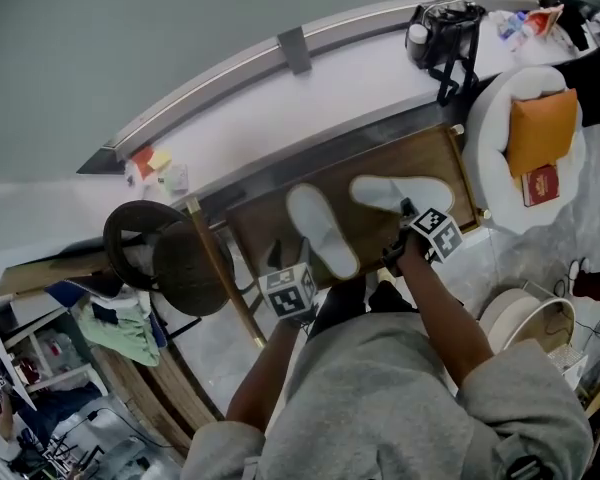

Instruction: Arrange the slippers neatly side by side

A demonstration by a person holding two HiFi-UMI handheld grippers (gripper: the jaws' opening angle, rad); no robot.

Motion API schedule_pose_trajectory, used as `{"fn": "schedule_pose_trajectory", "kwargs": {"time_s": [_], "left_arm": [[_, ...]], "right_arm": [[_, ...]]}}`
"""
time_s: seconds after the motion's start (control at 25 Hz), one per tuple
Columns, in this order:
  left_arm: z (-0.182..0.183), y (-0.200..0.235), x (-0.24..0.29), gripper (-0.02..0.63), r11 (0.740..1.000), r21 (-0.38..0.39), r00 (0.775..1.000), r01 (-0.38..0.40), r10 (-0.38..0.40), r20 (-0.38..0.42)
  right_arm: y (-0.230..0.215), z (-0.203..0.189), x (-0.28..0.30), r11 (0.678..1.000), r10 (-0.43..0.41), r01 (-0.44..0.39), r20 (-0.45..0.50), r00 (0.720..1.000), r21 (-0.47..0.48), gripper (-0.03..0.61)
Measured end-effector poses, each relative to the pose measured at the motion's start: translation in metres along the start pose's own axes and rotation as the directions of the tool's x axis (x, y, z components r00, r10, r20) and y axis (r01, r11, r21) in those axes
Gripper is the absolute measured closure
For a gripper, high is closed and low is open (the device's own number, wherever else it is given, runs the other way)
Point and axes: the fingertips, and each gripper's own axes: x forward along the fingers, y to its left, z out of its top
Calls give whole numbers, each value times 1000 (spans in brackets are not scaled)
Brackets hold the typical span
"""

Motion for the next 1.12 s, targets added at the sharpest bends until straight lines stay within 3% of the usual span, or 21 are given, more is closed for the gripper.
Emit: {"fn": "schedule_pose_trajectory", "kwargs": {"time_s": [0.24,0.4,0.52,0.72,0.92,1.12], "left_arm": [[6,4,0,365,1000,17,1000,11,-11,3],[12,11,-1,365,1000,26,1000,4,-5,11],[11,19,-1,365,1000,30,1000,-1,0,10],[12,25,2,365,1000,30,1000,2,-2,2],[16,20,7,365,1000,27,1000,15,-15,11],[16,7,13,365,999,33,999,42,-43,16]], "right_arm": [[-4,6,5,996,-53,48,58,997,76,439],[-3,12,11,996,-79,76,69,994,43,442],[-3,14,12,990,-125,129,70,990,-59,526],[1,31,4,974,-98,117,104,990,-193,541],[20,45,-7,932,-15,33,55,998,-360,541],[42,48,-17,869,60,-70,-35,998,-491,541]]}}
